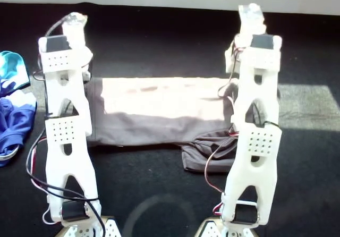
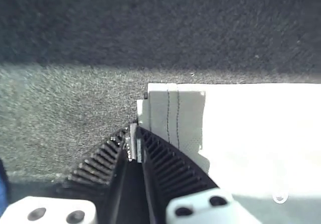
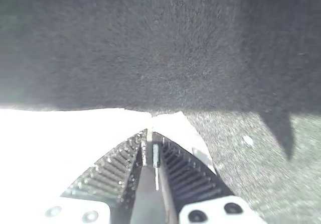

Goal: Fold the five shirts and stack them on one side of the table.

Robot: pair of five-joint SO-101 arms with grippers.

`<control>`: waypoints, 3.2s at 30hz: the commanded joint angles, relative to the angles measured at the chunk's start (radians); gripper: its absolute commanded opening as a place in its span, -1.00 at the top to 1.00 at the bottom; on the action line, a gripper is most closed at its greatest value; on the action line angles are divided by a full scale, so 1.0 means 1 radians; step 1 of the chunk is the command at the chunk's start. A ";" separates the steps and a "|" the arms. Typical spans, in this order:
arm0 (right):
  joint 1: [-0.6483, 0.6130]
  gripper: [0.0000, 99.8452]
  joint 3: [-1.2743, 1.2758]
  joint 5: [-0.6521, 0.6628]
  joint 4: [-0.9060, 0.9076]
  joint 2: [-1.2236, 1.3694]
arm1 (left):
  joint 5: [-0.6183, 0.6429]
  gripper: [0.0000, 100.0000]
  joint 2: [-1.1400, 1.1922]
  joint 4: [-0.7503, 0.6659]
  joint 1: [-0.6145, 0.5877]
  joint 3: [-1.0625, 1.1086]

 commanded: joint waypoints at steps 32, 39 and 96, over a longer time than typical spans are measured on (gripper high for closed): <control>-0.148 0.99 1.655 0.106 -0.194 -1.260 | -0.157 0.98 -1.369 -0.905 0.065 2.312; -0.148 0.99 2.011 0.209 -0.463 -1.395 | -0.189 0.98 -1.322 -1.066 -0.070 2.305; -0.389 0.99 2.009 0.204 -0.323 -1.451 | -0.020 0.98 -1.224 -0.976 -0.045 2.279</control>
